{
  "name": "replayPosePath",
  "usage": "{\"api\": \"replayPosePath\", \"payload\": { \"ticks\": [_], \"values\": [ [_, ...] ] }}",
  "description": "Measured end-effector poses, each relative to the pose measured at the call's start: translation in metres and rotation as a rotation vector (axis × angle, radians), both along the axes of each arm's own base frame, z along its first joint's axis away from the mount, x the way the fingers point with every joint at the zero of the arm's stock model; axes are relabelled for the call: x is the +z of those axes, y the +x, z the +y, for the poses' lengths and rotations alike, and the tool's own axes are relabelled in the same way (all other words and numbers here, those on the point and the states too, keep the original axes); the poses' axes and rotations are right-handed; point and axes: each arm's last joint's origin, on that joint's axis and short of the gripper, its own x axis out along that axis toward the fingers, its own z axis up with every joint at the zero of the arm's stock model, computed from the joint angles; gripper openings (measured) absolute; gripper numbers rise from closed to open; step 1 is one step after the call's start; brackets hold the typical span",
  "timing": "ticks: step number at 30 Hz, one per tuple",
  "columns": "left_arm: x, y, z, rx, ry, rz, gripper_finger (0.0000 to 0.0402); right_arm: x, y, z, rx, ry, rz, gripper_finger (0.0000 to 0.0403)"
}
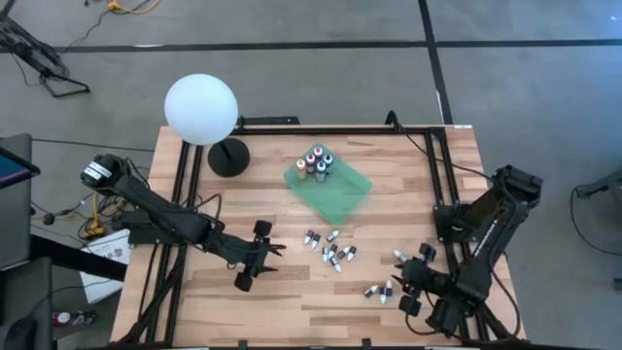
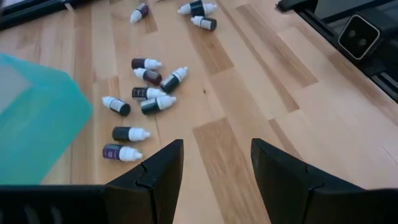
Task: Pick & Place food coloring
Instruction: Put the small purple food coloring bottle into the green bin
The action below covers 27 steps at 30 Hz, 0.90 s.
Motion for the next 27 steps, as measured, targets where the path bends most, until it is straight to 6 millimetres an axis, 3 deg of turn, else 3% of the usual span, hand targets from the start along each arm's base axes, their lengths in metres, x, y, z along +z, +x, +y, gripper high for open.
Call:
{"api": "replayPosePath", "payload": {
  "ticks": [9, 21, 27],
  "values": [
    [0.001, 0.004, 0.006, 0.045, -0.021, -0.01, 0.0183, -0.027, -0.009, -0.023, -0.21, 0.058, 0.152, 0.0118],
    [0.002, 0.004, 0.006, 0.052, -0.037, -0.016, 0.0183, -0.033, 0.015, -0.049, -0.373, 0.102, 0.28, 0.0118],
    [0.002, 0.004, 0.006, 0.054, -0.04, -0.015, 0.0183, -0.041, 0.016, -0.069, -0.405, 0.155, 0.315, 0.0124]
  ]
}}
